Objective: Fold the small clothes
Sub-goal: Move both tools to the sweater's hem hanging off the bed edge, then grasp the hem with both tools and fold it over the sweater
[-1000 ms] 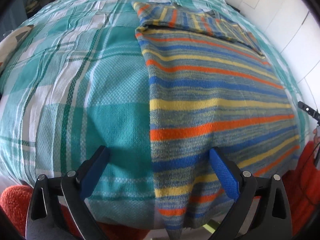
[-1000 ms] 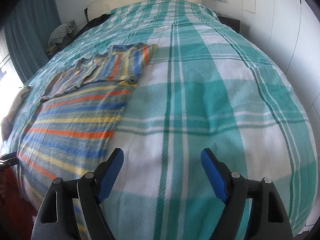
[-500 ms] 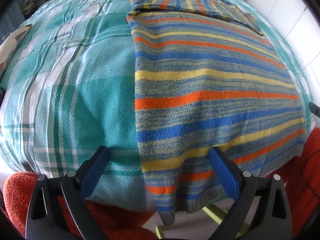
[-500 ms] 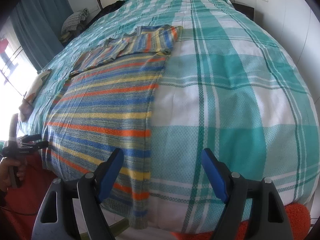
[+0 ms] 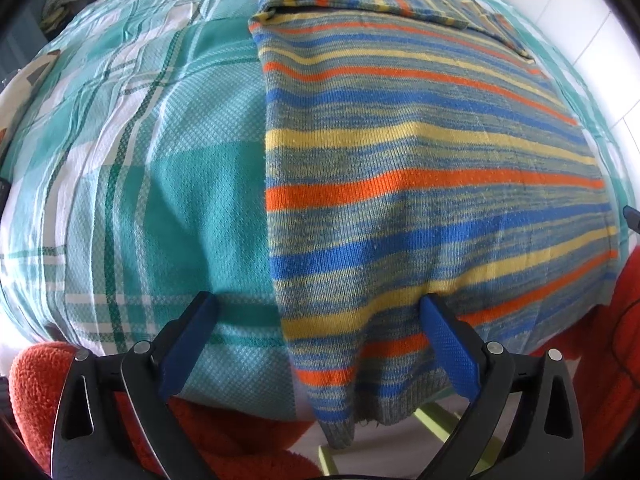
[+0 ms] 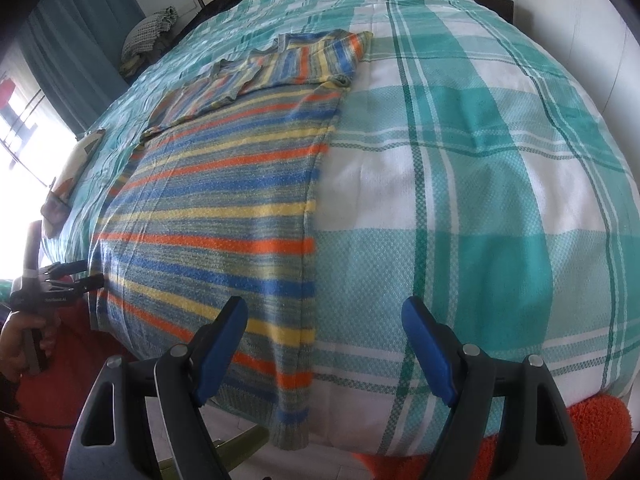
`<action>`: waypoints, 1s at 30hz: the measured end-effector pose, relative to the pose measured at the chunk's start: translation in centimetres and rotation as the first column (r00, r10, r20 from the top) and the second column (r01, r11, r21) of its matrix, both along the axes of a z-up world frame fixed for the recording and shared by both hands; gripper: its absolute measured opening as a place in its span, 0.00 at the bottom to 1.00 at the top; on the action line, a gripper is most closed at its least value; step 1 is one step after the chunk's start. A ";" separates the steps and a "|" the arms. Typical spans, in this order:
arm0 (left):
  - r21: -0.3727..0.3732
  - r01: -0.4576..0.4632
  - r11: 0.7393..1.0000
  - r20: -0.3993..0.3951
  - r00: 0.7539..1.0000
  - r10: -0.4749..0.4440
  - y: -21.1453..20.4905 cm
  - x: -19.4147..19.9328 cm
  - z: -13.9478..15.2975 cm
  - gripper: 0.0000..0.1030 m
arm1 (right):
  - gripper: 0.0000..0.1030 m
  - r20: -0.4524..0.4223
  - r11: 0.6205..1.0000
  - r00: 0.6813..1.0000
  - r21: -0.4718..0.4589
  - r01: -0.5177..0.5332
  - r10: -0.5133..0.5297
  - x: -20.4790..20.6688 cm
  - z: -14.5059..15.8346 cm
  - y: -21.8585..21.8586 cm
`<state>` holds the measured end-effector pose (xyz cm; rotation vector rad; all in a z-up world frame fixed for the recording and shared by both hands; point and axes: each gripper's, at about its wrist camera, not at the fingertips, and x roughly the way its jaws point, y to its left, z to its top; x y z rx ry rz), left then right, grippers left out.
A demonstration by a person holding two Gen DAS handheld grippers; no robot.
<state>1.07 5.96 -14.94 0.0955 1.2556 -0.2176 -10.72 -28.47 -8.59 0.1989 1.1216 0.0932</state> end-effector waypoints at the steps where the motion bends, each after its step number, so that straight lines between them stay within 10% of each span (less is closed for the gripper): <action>1: -0.011 0.010 1.000 -0.020 1.000 -0.010 0.1 -0.2 -0.2 0.98 | 0.77 -0.013 1.000 1.000 0.002 0.002 -0.002 -0.1 0.0 -0.1; 8: -0.164 0.118 0.979 -0.184 0.972 -0.148 -1.2 -2.0 -1.6 0.92 | 0.77 -0.144 0.998 0.987 0.002 -0.067 0.067 -1.5 0.1 -0.2; 19: -0.214 0.030 0.976 -0.306 0.947 -0.096 0.1 -2.3 -4.2 0.34 | 0.76 -0.282 0.976 0.938 0.140 -0.168 0.202 -1.5 -3.3 3.2; 26: -0.222 0.040 0.974 -0.342 0.933 -0.116 -0.9 -2.5 -5.1 0.55 | 0.71 -0.301 0.964 0.919 0.149 -0.219 0.256 -1.3 -4.4 5.0; 30: -0.236 0.039 0.971 -0.343 0.932 -0.121 -1.5 -2.2 -5.2 0.07 | 0.31 -0.339 0.966 0.908 0.168 -0.199 0.246 -1.0 -5.4 5.0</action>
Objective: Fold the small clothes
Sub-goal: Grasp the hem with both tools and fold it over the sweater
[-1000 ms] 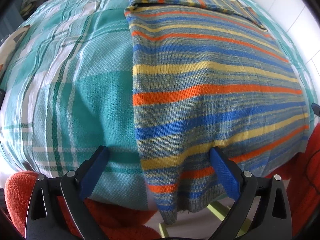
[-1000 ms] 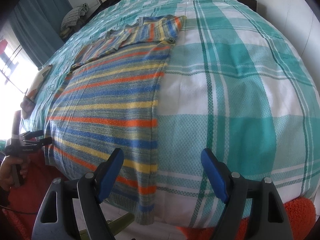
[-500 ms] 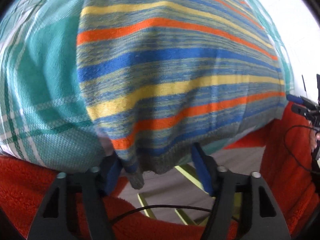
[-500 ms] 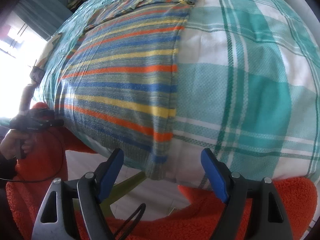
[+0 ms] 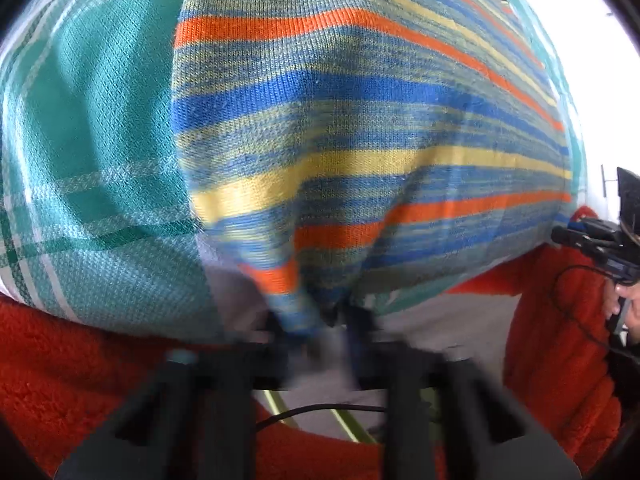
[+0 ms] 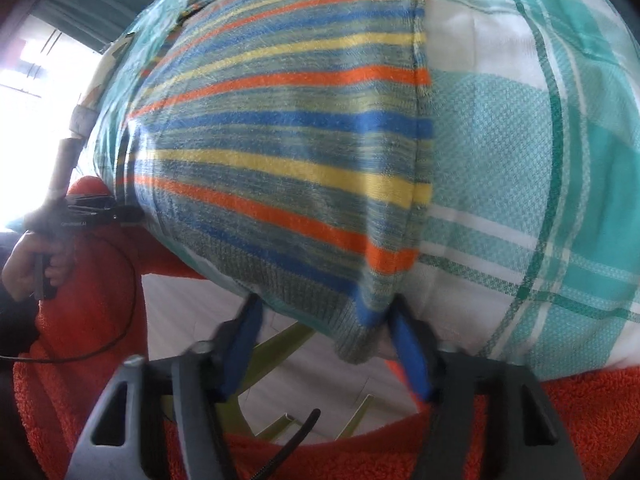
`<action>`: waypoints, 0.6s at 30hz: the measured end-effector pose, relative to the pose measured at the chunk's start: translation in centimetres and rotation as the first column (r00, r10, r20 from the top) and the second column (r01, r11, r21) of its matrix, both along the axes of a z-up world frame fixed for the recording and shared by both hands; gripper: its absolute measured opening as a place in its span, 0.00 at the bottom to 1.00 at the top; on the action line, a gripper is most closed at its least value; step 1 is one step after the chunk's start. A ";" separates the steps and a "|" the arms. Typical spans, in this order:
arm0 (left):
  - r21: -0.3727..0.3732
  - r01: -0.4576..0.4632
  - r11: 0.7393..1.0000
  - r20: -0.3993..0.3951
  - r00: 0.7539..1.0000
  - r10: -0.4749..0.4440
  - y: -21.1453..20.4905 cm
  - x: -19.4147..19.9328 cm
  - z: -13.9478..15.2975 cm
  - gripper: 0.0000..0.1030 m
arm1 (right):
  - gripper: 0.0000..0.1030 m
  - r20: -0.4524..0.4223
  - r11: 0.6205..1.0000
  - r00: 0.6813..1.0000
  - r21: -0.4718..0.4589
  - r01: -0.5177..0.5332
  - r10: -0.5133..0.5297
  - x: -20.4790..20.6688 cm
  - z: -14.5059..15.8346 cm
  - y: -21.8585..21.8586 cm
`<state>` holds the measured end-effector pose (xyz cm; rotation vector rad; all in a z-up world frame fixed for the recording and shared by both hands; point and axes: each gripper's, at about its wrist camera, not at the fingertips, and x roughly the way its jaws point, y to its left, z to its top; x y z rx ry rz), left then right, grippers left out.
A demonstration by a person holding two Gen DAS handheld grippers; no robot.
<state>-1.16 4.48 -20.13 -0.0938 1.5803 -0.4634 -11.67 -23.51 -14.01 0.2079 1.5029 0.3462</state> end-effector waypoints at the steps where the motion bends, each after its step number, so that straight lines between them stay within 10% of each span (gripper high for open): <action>1: -0.008 -0.006 1.000 0.013 1.000 0.006 0.0 -0.2 0.2 0.07 | 0.07 0.001 1.000 1.000 0.008 0.008 -0.008 0.0 0.2 -0.1; 10: -0.219 -0.049 0.974 0.111 0.991 0.075 2.0 0.9 5.5 0.06 | 0.07 0.100 0.987 0.990 0.137 0.089 -0.103 1.4 5.5 -2.6; 18: -0.311 -0.100 0.945 0.264 0.946 0.187 3.1 13.7 11.2 0.06 | 0.07 0.254 0.930 0.922 0.300 0.212 -0.292 11.5 10.3 -6.9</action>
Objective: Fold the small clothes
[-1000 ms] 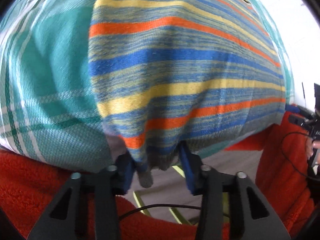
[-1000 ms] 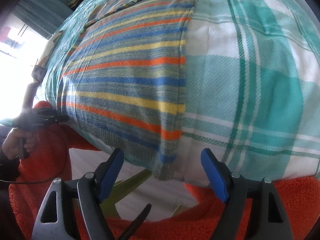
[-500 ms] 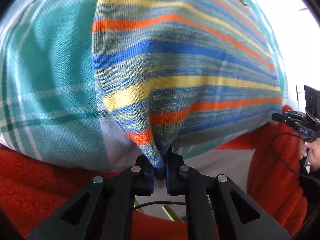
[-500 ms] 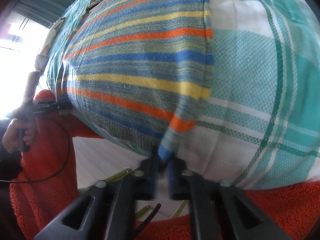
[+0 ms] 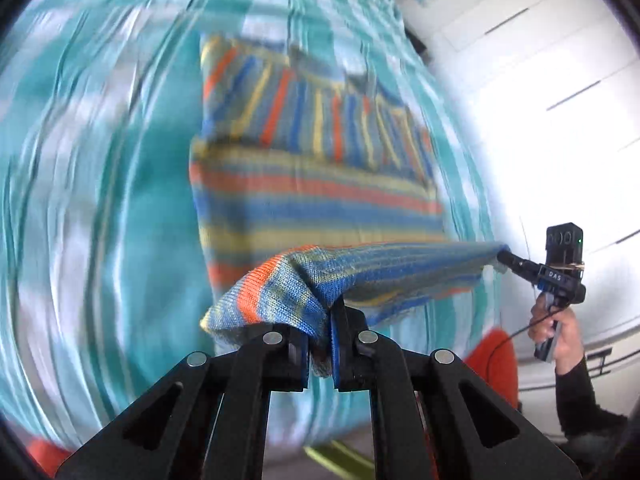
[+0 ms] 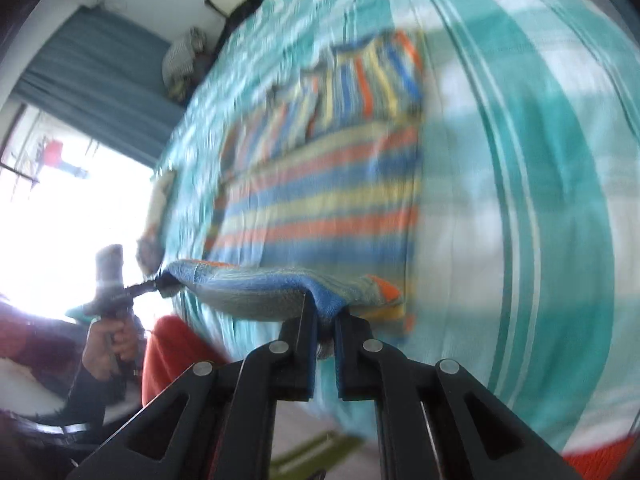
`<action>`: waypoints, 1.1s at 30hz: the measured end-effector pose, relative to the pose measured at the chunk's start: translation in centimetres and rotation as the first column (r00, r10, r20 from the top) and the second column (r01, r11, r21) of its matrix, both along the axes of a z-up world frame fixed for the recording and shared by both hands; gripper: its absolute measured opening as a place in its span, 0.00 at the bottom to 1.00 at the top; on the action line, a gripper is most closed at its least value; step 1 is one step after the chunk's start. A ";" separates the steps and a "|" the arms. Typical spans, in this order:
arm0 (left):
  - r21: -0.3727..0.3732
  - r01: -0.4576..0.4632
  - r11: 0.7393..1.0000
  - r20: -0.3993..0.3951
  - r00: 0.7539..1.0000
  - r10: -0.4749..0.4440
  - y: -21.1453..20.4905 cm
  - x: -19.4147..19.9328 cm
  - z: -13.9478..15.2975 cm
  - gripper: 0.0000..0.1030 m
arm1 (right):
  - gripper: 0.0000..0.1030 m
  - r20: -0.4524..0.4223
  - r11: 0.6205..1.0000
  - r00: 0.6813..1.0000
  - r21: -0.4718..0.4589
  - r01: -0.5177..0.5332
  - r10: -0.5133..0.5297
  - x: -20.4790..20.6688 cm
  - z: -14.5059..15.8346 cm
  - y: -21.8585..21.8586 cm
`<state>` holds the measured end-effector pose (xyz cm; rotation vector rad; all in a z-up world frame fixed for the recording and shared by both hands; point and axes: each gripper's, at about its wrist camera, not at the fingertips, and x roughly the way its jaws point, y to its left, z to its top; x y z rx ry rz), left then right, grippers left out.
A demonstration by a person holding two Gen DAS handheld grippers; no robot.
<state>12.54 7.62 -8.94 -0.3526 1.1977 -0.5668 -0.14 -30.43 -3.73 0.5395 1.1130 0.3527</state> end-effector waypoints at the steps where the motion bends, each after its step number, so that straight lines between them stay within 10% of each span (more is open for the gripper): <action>1: 0.006 -0.004 1.000 0.009 1.000 0.004 -0.3 2.1 0.3 0.06 | 0.07 0.021 1.000 1.000 -0.002 0.017 -0.017 2.2 0.4 -0.5; 6: 0.052 -0.071 0.996 0.068 0.995 0.067 -1.3 13.9 1.5 0.08 | 0.07 0.088 0.995 0.991 -0.010 0.099 -0.097 13.8 1.4 -2.2; 8: 0.070 -0.146 0.987 0.089 0.986 0.140 -1.5 18.2 1.0 0.25 | 0.10 0.139 0.990 0.980 0.002 0.143 -0.142 18.3 0.8 -2.6; 9: 0.095 -0.210 0.973 0.086 0.976 0.202 -1.0 19.8 0.6 0.48 | 0.11 0.168 0.983 0.968 0.016 0.185 -0.185 20.6 0.2 -3.0; 10: 0.107 -0.266 0.958 0.084 0.962 0.258 -0.3 20.3 0.3 0.60 | 0.26 0.172 0.974 0.959 0.000 0.229 -0.225 21.8 -0.2 -3.5; 11: 0.091 -0.309 0.947 0.090 0.949 0.301 0.3 20.4 0.2 0.61 | 0.45 0.169 0.956 0.944 -0.033 0.293 -0.283 22.5 -0.7 -3.9; 14: 0.040 -0.267 0.963 0.117 0.958 0.261 0.5 18.5 0.1 0.64 | 0.45 0.178 0.953 0.938 -0.005 0.304 -0.298 22.2 -0.7 -3.6; 21: 0.302 -0.010 0.953 0.210 0.976 -0.057 -3.6 8.0 -2.6 0.68 | 0.45 0.177 0.952 0.982 -0.307 -0.011 0.068 13.9 -2.0 1.9; 29: 0.135 -0.245 0.960 0.168 0.961 0.221 2.3 5.8 -4.2 0.83 | 0.45 0.150 0.968 0.988 -0.252 -0.008 0.047 10.3 -4.3 0.1; 31: 0.124 -0.209 0.970 0.136 0.972 0.192 1.5 7.2 -5.0 0.70 | 0.45 0.112 0.976 0.992 -0.215 -0.027 0.052 11.5 -5.3 0.2; 32: 0.122 -0.181 0.976 0.128 0.978 0.165 0.9 7.7 -5.3 0.51 | 0.33 0.045 0.976 0.998 -0.215 -0.042 0.053 12.4 -6.5 0.3; 33: 0.144 -0.152 0.978 0.118 0.984 0.135 0.2 8.0 -5.7 0.06 | 0.16 -0.013 0.973 0.999 -0.227 -0.043 0.041 12.8 -7.3 0.4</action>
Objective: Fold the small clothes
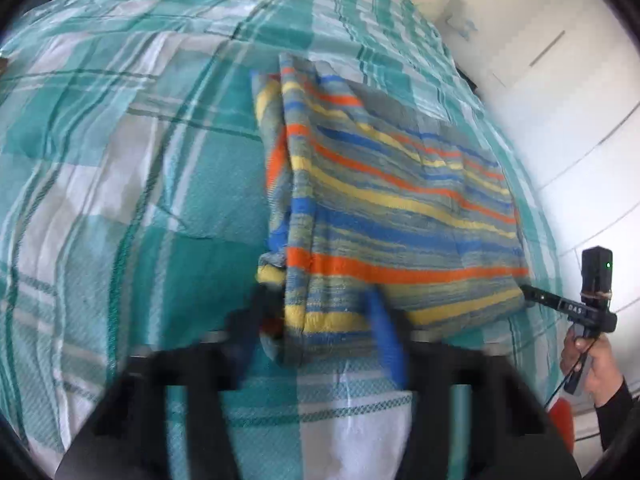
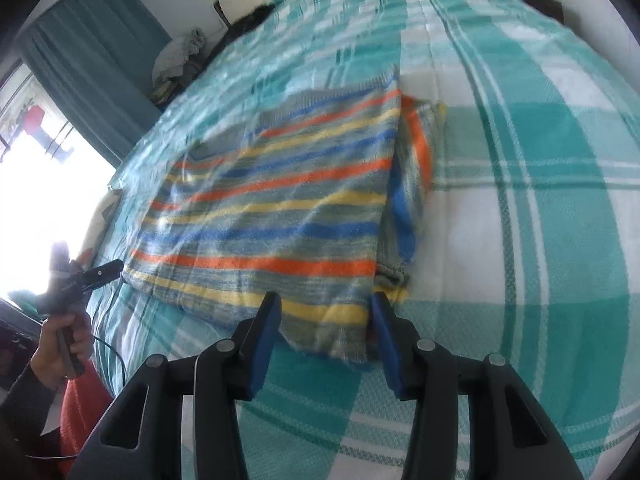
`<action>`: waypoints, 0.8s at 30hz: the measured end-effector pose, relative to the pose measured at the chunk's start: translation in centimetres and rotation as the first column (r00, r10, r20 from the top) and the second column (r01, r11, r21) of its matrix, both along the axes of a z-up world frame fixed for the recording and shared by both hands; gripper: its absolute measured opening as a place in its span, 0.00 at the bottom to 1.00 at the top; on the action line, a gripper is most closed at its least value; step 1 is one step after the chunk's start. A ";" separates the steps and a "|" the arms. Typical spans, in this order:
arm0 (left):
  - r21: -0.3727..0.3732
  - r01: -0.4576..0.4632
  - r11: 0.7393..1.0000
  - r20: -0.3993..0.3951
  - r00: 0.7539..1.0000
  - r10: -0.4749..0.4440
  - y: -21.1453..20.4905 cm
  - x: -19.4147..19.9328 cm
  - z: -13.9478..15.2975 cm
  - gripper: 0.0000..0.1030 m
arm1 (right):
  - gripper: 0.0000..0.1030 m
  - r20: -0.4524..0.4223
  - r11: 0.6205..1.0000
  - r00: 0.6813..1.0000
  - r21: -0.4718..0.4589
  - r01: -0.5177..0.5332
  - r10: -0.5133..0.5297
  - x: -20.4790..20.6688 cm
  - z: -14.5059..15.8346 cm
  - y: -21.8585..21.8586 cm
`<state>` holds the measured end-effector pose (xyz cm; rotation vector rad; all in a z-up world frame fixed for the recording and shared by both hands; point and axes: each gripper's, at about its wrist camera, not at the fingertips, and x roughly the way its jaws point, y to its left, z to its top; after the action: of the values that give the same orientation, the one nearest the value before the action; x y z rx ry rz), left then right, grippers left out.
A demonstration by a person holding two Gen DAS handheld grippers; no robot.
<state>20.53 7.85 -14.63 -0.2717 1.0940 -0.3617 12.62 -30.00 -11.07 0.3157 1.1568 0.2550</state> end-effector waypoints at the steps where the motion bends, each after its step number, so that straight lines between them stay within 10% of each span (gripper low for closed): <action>1: 0.034 0.017 0.999 -0.008 1.000 -0.017 -0.5 -0.1 -0.1 0.02 | 0.06 -0.028 1.000 1.000 0.010 0.009 -0.009 0.0 -0.5 -0.1; 14: 0.096 0.080 0.992 -0.066 0.995 -0.073 -0.2 -1.9 -0.5 0.08 | 0.06 -0.076 0.997 0.996 -0.048 0.052 -0.055 -2.2 -1.2 -0.5; 19: 0.224 0.006 0.975 0.070 0.997 -0.023 -0.1 -4.3 3.3 0.58 | 0.32 0.010 0.992 0.997 -0.101 0.072 -0.071 -4.6 1.3 -0.7; 24: 0.220 0.024 0.975 0.226 0.971 -0.075 -3.4 -4.3 6.0 0.79 | 0.33 0.205 0.988 0.978 -0.153 0.000 0.032 -5.4 5.5 2.8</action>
<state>16.20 4.49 -8.63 -0.0072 0.9003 -0.3075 7.20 -27.20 -5.59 0.1412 0.9666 0.2074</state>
